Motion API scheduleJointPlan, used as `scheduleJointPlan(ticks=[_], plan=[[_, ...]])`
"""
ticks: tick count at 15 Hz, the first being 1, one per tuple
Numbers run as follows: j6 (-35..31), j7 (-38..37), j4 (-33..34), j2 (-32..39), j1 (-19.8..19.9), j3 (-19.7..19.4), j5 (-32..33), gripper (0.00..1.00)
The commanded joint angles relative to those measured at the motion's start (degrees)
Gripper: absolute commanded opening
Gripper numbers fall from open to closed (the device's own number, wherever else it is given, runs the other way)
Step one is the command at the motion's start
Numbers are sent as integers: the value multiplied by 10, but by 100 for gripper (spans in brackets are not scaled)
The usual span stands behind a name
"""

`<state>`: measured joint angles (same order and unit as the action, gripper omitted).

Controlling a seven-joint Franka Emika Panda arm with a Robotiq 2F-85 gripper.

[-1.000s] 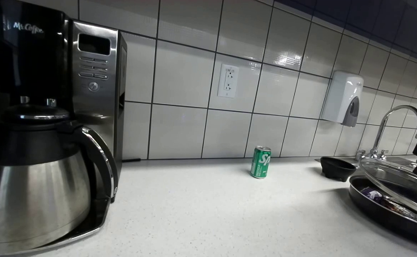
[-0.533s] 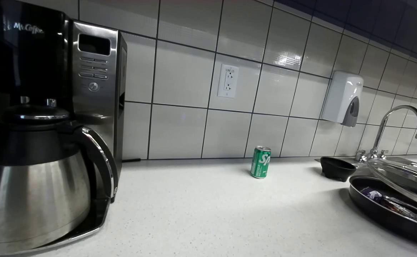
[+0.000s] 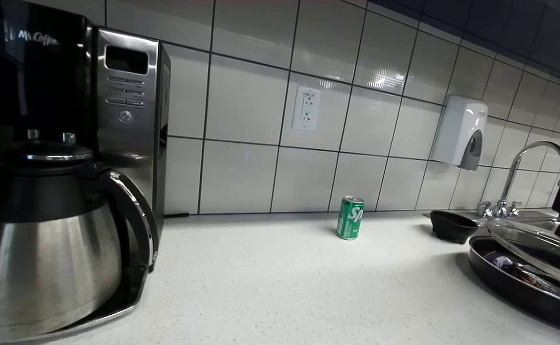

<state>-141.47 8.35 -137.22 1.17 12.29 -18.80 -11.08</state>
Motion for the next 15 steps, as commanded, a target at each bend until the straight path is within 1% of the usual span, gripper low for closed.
scheduleJointPlan(ticks=[1,7,12,15], plan=[[30,16,51,26,14,16,-18,39],[28,16,78,58,17,31,-23,39],[28,13,81,71,18,40,-21,39],[31,7,79,70,18,39,-12,39]])
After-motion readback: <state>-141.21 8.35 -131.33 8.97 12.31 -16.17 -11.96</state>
